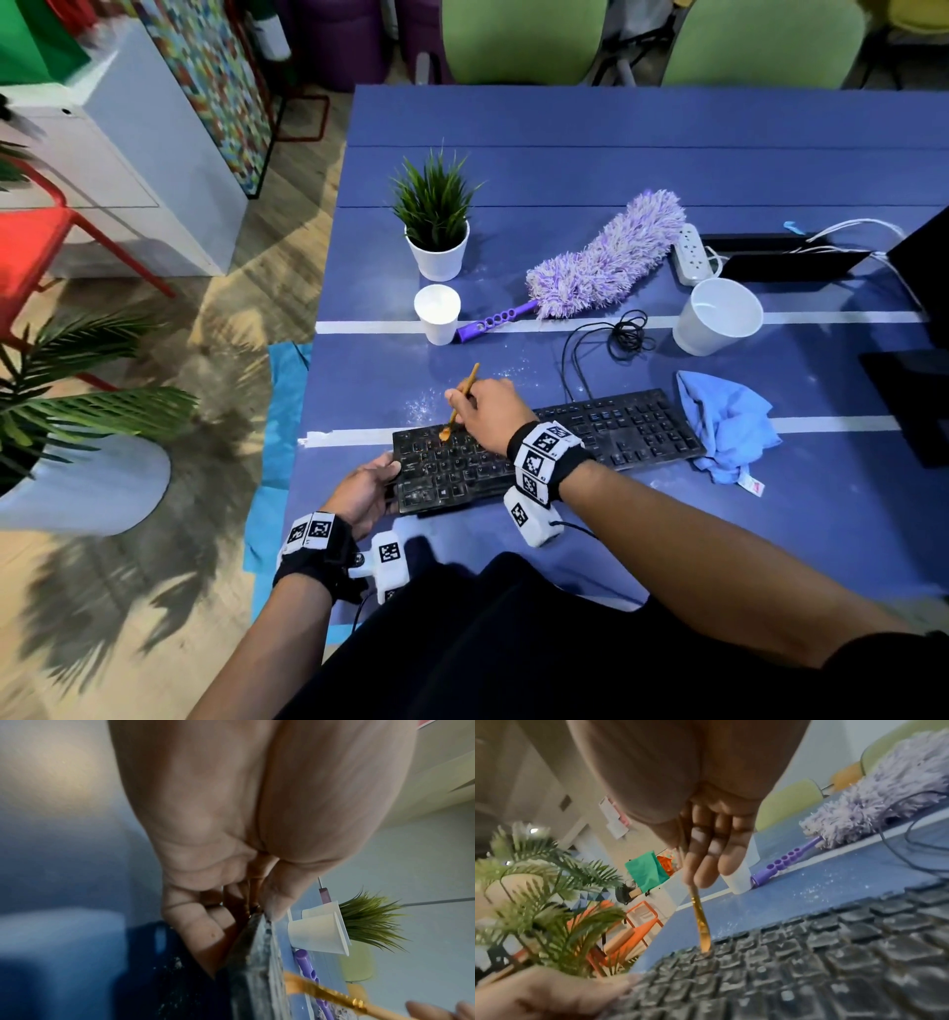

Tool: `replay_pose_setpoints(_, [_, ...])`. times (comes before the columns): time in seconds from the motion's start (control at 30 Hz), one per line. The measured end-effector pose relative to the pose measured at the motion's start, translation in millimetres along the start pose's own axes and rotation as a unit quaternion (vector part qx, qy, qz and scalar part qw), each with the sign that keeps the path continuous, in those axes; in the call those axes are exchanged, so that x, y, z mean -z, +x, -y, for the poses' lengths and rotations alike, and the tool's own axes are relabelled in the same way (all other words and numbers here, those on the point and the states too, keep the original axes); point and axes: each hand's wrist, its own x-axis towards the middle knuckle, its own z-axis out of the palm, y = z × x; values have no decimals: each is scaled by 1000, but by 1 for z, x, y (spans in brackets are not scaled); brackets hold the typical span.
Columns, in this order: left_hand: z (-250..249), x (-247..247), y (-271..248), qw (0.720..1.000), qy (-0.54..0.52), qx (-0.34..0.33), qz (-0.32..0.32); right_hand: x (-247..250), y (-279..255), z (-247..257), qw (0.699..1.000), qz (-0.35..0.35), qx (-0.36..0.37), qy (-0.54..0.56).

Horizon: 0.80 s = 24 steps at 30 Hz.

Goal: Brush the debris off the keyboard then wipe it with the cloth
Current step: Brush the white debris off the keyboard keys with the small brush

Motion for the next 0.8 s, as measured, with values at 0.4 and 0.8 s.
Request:
replay_pose_setpoints(0.4, [-3, -5, -4, 1000, 12, 1, -11, -4, -7, 9, 998, 55, 28, 8])
replay_pose_setpoints(0.8, [-3, -7, -2, 1000, 12, 7, -13, -7, -13, 6, 996, 13, 77, -40])
